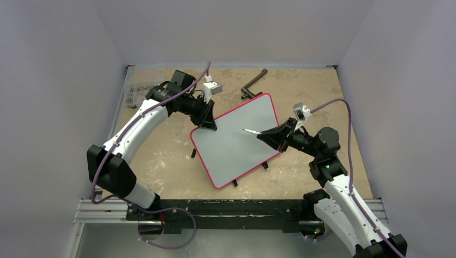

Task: Write a sentence on the whiteboard

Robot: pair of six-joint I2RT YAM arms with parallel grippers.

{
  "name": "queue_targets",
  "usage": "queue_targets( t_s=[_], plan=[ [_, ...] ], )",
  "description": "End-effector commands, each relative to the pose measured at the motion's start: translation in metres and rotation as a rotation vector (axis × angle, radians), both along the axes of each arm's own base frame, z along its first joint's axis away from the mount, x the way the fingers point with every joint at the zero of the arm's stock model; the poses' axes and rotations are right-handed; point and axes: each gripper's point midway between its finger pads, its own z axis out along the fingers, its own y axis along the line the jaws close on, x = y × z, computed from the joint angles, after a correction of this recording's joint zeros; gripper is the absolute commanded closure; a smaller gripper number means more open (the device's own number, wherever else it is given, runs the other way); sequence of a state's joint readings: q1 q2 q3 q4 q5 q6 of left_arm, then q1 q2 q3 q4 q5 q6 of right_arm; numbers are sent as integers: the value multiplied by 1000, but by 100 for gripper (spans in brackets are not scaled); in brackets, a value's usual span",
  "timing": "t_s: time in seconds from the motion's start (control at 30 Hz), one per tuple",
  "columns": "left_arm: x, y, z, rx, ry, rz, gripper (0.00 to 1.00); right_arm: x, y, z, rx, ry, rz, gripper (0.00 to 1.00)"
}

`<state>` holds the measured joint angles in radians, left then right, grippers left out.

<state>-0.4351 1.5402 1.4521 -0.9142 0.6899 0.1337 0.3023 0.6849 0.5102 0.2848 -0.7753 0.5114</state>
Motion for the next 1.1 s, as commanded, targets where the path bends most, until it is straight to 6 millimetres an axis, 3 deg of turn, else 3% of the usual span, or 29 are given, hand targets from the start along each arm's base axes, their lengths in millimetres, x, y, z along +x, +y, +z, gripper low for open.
queue_targets(
  t_s=[0.0,0.6,1.07],
  plan=[
    [16,24,-45,254,-137,15,100,-7,10,16,4,-102,37,100],
    [18,29,-44,284,-171,27,100,-27,71,-12,-143,-143,123,100],
    [17,28,-44,287,-162,31,100,-2,110,-1,-187,-185,64,100]
  ],
)
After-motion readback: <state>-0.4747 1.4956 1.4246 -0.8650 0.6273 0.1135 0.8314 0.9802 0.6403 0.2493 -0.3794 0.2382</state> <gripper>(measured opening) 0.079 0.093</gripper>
